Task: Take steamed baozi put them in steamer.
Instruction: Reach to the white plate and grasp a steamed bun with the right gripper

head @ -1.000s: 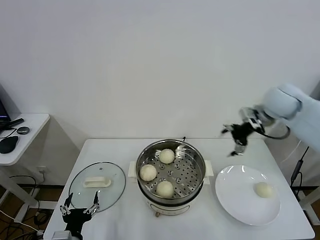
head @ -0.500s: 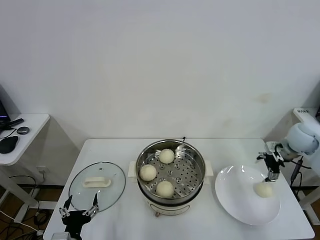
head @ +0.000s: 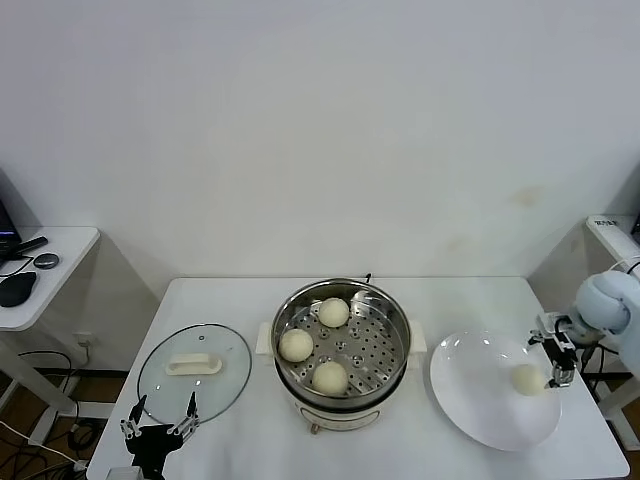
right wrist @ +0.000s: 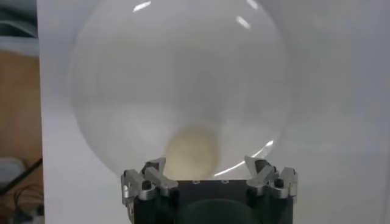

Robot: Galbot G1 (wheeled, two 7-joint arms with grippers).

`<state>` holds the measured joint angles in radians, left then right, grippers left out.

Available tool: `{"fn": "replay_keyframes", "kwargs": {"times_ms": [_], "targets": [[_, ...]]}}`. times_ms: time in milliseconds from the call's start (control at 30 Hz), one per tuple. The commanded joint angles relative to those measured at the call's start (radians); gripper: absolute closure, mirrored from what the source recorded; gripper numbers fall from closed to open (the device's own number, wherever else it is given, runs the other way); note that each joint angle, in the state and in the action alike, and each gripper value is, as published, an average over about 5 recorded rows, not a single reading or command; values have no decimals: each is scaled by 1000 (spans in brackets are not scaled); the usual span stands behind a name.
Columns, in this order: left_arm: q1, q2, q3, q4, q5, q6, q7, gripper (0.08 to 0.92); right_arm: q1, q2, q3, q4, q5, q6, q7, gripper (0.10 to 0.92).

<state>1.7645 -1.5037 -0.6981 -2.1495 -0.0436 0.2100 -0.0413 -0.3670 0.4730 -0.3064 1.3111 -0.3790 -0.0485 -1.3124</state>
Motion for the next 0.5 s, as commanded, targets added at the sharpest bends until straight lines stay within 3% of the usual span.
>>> {"fn": "replay_keyframes", "kwargs": {"times_ms": [33,500], "targets": [[-4,2,0,7,-1,1,1,177,-56,28,37,-46,-74,41,-1,203],[-4,3,0,13,0,1,1,177,-71,82,35,-91,-82,28,82,203]]}}
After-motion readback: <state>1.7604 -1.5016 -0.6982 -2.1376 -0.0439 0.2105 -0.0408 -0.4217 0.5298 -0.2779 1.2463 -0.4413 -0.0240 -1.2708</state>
